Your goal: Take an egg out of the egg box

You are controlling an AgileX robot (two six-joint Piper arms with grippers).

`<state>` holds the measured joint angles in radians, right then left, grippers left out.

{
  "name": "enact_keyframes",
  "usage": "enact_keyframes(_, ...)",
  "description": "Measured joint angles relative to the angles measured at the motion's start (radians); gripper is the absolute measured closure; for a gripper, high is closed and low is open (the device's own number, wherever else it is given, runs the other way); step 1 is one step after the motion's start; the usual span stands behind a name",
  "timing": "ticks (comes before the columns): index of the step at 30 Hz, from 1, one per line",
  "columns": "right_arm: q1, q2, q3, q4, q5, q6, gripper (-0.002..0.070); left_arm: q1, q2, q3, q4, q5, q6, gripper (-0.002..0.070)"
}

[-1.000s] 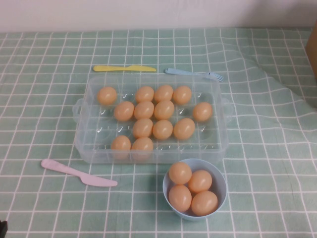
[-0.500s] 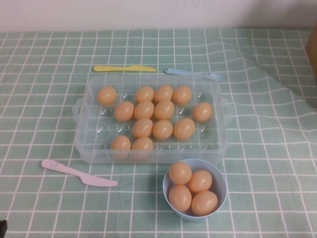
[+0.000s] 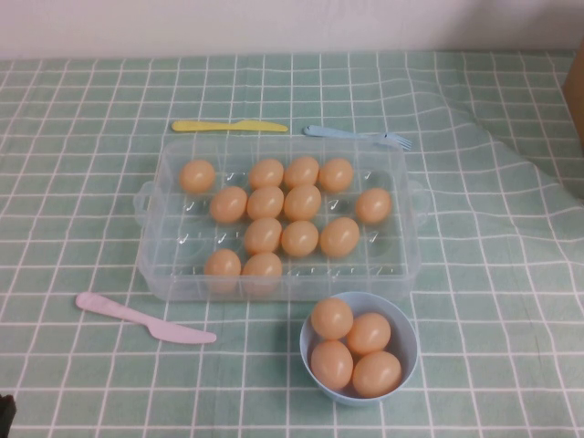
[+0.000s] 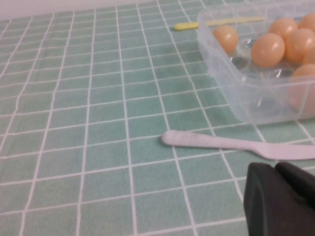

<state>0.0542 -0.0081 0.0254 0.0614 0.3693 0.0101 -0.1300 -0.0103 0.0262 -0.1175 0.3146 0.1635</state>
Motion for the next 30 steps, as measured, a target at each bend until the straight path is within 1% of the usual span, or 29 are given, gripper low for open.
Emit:
enact_keyframes(4, 0.0, 0.0, 0.0, 0.0, 0.0, 0.0, 0.0694, 0.0, 0.0, 0.0, -0.016, -0.009, -0.004, 0.0678)
enact_keyframes(8, 0.0, 0.0, 0.0, 0.0, 0.0, 0.0, 0.0694, 0.0, 0.0, 0.0, -0.074, -0.037, -0.018, 0.0678)
enact_keyframes(12, 0.0, 0.0, 0.0, 0.0, 0.0, 0.0, 0.0694, 0.0, 0.0, 0.0, -0.22, -0.104, -0.075, 0.0678)
enact_keyframes(14, 0.0, 0.0, 0.0, 0.0, 0.0, 0.0, 0.0694, 0.0, 0.0, 0.0, -0.315, -0.146, -0.101, 0.0678)
enact_keyframes(17, 0.0, 0.0, 0.0, 0.0, 0.0, 0.0, 0.0694, 0.0, 0.0, 0.0, -0.408, -0.181, -0.119, 0.0678)
enact_keyframes(24, 0.0, 0.0, 0.0, 0.0, 0.0, 0.0, 0.0694, 0.0, 0.0, 0.0, -0.463, -0.306, -0.127, 0.0678)
enact_keyframes(27, 0.0, 0.0, 0.0, 0.0, 0.0, 0.0, 0.0694, 0.0, 0.018, -0.035, -0.473, -0.27, -0.123, 0.0678)
enact_keyframes(30, 0.0, 0.0, 0.0, 0.0, 0.0, 0.0, 0.0694, 0.0, 0.116, -0.136, -0.463, -0.191, -0.079, 0.0678)
